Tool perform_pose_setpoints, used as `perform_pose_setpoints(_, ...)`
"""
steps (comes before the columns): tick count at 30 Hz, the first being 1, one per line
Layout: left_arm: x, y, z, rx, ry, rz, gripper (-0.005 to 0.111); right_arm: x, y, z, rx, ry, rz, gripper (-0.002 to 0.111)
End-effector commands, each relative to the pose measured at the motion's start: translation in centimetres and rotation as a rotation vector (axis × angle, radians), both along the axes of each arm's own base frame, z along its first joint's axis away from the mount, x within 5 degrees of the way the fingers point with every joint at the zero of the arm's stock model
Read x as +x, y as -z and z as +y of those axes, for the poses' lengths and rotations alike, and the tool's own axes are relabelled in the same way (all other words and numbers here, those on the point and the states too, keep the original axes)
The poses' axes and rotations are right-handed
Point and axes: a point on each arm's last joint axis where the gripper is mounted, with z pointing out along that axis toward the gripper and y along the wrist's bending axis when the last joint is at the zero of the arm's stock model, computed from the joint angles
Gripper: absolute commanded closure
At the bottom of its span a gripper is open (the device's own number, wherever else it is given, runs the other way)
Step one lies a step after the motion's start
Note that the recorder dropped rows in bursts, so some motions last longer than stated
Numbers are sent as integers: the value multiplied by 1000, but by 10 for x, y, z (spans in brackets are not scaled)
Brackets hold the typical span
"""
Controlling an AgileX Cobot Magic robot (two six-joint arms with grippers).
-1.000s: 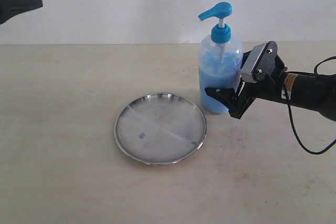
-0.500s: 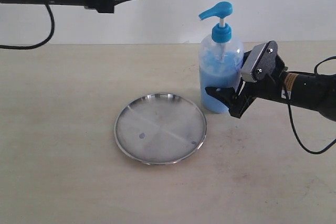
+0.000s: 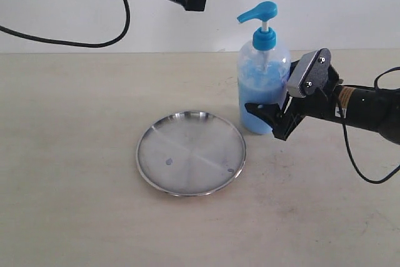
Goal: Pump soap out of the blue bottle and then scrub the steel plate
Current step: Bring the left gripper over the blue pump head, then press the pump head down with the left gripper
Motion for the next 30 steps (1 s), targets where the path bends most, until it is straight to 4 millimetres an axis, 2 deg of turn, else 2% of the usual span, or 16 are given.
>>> perform_pose_setpoints(1, 5, -2, -7, 2, 9, -27, 103, -3, 15, -5, -140, 0, 34, 58)
perform_pose_setpoints(12, 6, 25, -31, 86, 67, -17, 103, -3, 15, -5, -147, -2, 30, 58)
perform_pose_setpoints(16, 12, 26, -40, 80, 78, -29, 103, -3, 15, -5, -147, -2, 30, 58)
perform_pose_setpoints(24, 25, 16, -46, 54, 52, -52, 103, -3, 15, -5, -147, -2, 30, 58)
perform_pose_setpoints(30, 31, 32, -49, 67, 51, -15, 103, -3, 15, -5, -147, -2, 30, 58)
